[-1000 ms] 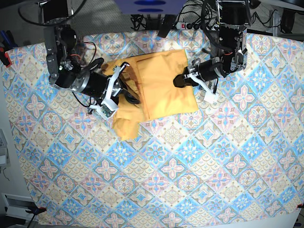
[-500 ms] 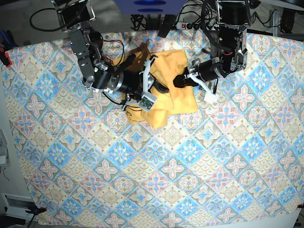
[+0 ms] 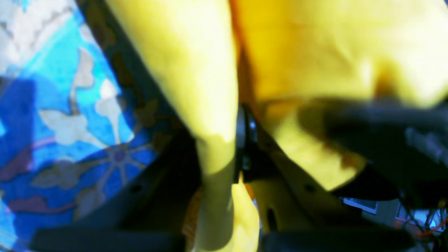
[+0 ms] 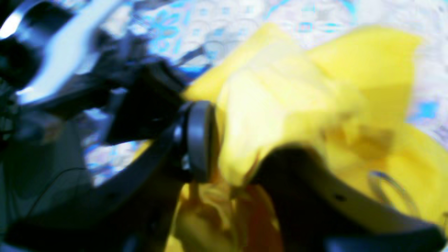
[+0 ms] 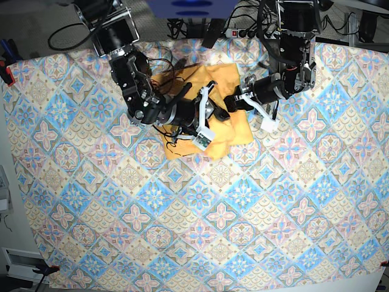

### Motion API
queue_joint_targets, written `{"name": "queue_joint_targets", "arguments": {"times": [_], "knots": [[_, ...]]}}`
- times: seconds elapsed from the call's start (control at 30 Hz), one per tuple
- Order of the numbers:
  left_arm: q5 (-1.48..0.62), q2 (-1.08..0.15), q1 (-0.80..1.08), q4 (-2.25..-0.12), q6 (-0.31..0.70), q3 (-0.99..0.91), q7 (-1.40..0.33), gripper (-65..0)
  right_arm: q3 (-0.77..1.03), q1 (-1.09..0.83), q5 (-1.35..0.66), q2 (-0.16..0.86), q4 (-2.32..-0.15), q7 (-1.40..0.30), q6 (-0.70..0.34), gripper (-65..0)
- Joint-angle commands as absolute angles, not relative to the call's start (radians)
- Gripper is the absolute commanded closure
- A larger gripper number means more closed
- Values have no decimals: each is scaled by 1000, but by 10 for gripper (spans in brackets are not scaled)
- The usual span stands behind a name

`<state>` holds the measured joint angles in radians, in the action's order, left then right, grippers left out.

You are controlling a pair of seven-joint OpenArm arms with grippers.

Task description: Fold the T-shirt properly

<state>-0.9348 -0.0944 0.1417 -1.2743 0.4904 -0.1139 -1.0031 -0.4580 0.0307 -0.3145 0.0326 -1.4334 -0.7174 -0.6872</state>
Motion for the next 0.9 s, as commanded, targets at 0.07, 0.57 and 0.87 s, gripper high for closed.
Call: {"name": "queue_joint_targets", "arguments": {"times": [0.07,0.57,0.87], "knots": [[-955,-101,131,-1290,501,-116,-998,0,-455,54,-341,24,-1454,-680,-698,-197],[-957,-105,131,-1290,501,-116,-1001,0,-182,54,-447,24,-1506,-685,-698,-197],[-958,-128,139,-1291,504,-131,-1006,-125,-156,13,-449,117,-1498,-687,-698,-197]]}}
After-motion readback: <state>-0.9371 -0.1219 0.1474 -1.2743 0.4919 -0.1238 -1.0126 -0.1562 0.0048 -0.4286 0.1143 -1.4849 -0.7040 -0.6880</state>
